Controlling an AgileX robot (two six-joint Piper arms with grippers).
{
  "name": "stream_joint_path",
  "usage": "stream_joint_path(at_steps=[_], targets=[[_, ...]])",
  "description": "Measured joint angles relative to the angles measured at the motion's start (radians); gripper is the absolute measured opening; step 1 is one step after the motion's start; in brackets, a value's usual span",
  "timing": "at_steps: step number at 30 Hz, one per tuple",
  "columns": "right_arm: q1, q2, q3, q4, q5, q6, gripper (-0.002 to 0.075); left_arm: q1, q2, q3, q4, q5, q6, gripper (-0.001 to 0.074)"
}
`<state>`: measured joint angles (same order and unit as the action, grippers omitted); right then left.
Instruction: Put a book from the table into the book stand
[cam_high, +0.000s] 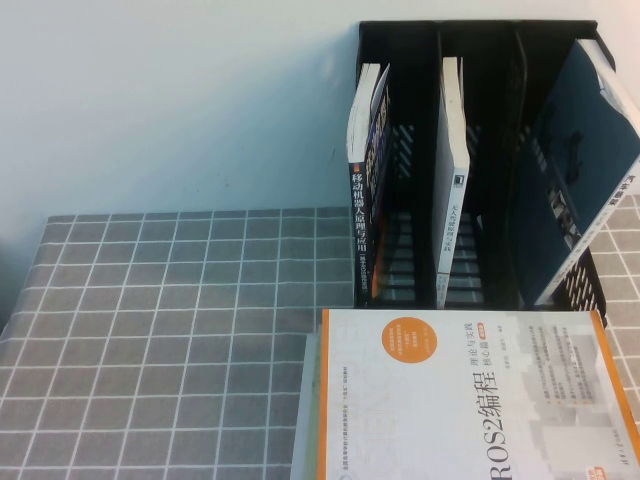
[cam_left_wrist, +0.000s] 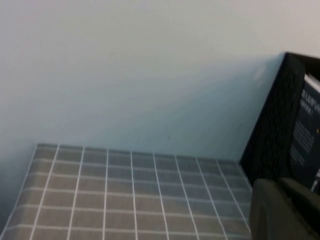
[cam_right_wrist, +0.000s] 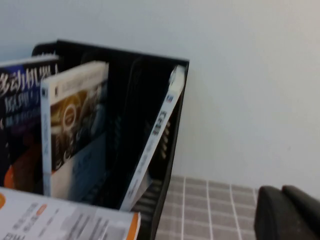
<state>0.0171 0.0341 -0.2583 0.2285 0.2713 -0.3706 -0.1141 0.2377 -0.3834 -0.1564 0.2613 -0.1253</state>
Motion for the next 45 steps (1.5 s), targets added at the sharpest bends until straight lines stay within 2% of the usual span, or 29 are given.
stream_joint_path(at_steps=[5,12,19,23,27,35,45], targets=[[0.0,0.151,-0.105,0.023,0.238,0.0,-0.0003,0.0,0.157,-0.159,-0.067,0.184,0.019,-0.0003],[0.0,0.5,-0.26,0.065,0.478,0.0,-0.0003,0.0,0.365,-0.176,-0.483,0.239,0.188,-0.0003],[0.0,0.823,-0.299,0.13,0.399,-0.015,-0.0003,0.0,0.573,-0.173,-0.954,0.373,0.588,-0.0003],[0.0,0.962,-0.3,0.16,0.343,-0.042,-0.0003,0.0,0.665,-0.173,-1.158,0.451,0.774,-0.0003],[0.0,1.092,-0.3,0.261,0.31,-0.14,-0.0003,0.0,0.723,-0.173,-1.256,0.485,0.872,-0.0003],[0.005,1.247,-0.307,0.64,0.274,-0.482,-0.0003,0.0,0.761,-0.173,-1.301,0.499,0.894,-0.0003],[0.009,1.265,-0.309,0.733,0.253,-0.561,-0.0003,0.0,0.762,-0.173,-1.376,0.506,0.92,-0.0003]])
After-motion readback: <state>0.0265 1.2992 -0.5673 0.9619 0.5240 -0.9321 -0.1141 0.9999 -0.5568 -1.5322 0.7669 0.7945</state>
